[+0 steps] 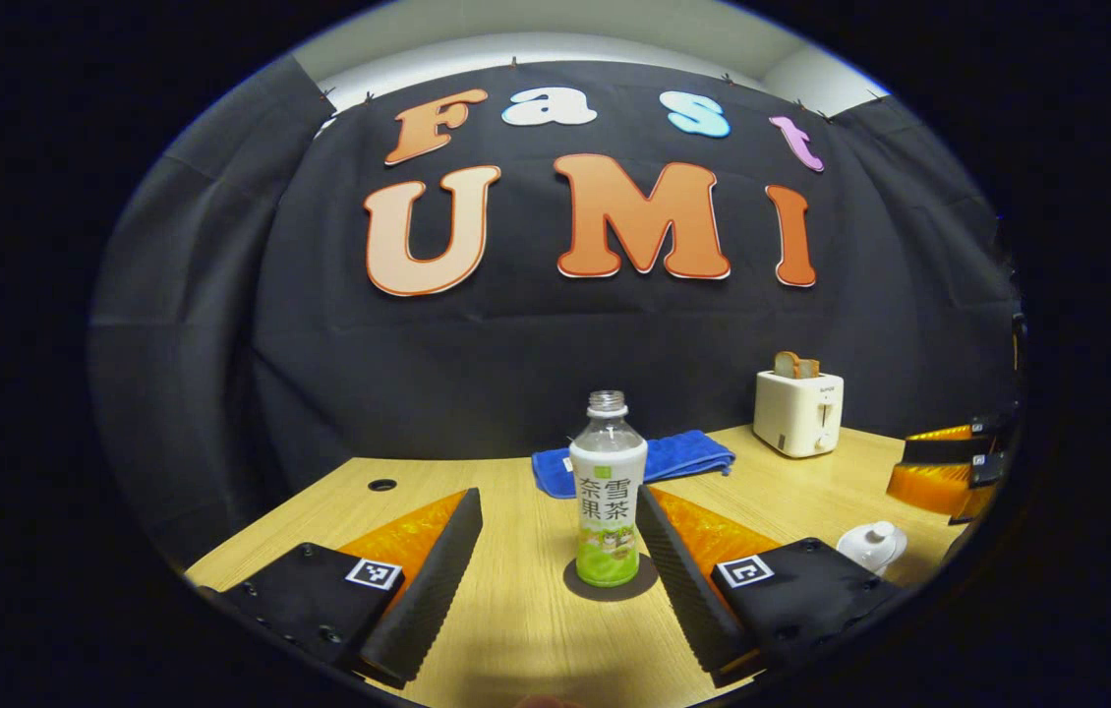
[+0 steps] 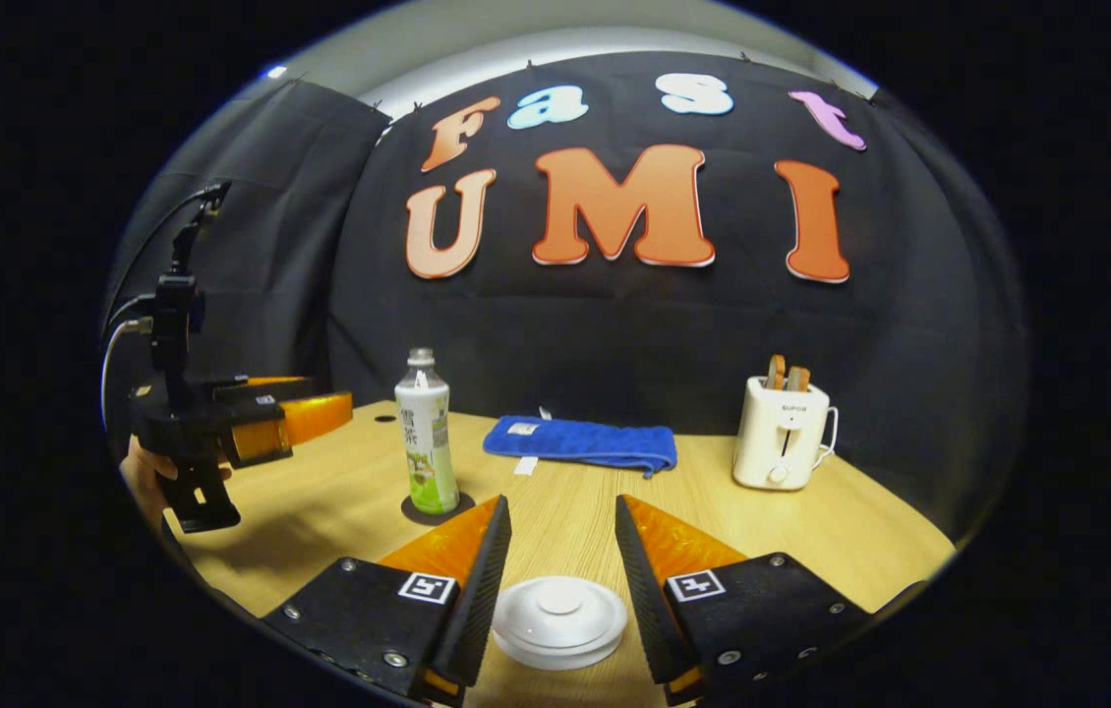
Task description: Open the teacup lid with one hand, grasp the water bottle and pour water into the teacup with the other hand; after pouring, place the water bottle on the coaster and then close the teacup lid.
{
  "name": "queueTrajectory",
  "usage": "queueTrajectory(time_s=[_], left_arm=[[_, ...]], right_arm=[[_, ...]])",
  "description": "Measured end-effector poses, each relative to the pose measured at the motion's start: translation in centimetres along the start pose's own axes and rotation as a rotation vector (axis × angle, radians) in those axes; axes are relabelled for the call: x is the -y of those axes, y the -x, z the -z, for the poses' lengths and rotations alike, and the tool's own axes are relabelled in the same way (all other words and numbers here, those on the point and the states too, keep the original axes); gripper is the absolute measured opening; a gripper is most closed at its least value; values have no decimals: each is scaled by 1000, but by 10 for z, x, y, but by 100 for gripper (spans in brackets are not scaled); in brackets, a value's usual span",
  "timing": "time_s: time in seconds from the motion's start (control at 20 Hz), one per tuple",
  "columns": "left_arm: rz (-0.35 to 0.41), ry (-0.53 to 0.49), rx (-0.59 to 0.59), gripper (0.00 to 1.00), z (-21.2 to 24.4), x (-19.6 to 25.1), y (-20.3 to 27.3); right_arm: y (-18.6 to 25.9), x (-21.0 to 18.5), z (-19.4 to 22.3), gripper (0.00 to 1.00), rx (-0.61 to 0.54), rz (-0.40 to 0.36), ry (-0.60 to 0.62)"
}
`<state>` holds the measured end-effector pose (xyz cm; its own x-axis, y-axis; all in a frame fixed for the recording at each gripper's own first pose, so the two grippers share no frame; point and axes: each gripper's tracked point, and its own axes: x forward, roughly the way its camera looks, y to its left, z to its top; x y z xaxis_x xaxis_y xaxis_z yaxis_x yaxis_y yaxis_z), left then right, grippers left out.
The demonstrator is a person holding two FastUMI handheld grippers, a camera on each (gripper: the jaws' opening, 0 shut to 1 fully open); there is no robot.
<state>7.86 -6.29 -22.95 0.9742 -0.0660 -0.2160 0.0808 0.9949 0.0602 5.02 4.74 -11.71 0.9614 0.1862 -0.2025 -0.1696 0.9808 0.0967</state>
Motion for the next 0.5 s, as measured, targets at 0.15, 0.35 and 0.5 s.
queueTrajectory(time_s=[0.15, 0.35, 0.5], left_arm=[[-73, -9, 41, 98, -20, -20, 19], [-121, 20, 57, 100, -37, -35, 46], [-160, 7, 77, 98, -51, -46, 65]], right_arm=[[6, 7, -41, 76, 93, 54, -8], [15, 12, -77, 83, 178, 104, -44], [20, 21, -94, 83, 222, 154, -46]])
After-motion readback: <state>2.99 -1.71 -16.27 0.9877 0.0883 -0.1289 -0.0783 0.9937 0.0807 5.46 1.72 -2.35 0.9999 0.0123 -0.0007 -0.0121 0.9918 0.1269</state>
